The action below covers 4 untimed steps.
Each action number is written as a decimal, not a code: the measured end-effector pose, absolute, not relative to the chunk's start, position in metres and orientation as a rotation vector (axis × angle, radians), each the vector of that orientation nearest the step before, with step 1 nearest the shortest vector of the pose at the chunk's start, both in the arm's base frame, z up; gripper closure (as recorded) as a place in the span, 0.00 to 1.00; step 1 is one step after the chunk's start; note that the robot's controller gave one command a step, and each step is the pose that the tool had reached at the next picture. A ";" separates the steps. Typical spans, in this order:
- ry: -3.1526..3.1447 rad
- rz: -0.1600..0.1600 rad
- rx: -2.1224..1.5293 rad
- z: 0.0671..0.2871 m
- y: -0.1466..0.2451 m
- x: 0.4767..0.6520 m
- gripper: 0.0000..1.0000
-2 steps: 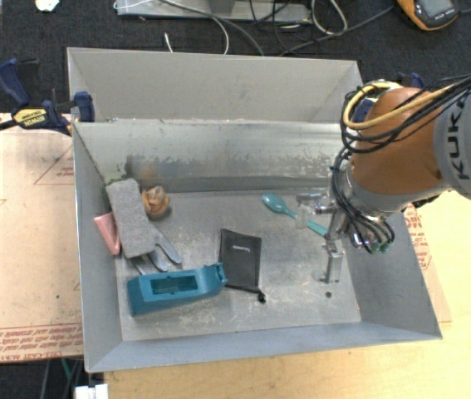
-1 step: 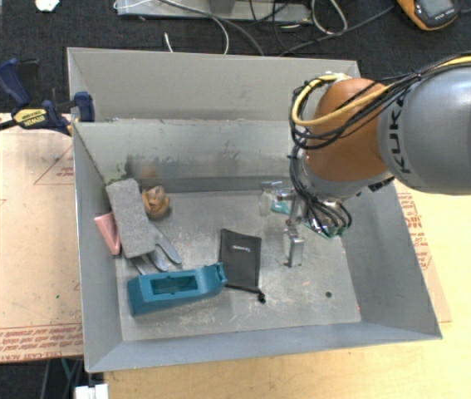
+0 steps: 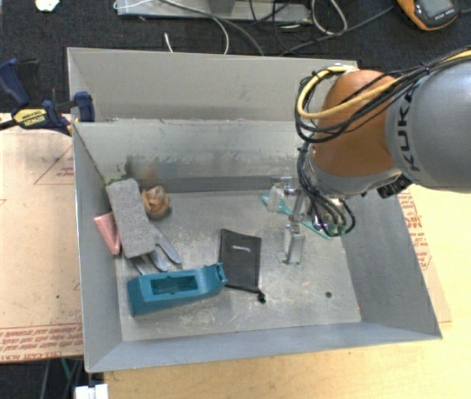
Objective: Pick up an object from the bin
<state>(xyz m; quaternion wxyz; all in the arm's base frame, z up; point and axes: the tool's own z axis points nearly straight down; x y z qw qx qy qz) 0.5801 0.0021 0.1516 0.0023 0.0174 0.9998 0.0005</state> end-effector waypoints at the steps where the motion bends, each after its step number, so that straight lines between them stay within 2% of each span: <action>1: 3.123 0.002 0.179 0.142 0.013 0.584 0.00; 2: 3.124 0.001 -0.173 0.118 0.003 0.581 0.00; 3: 3.112 0.002 -0.347 0.081 0.060 0.575 0.00; 4: 3.101 -0.004 -0.354 0.072 0.028 0.592 1.00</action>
Offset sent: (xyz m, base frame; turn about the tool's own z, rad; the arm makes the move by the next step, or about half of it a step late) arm 0.0012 -0.0053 -0.0369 -0.1579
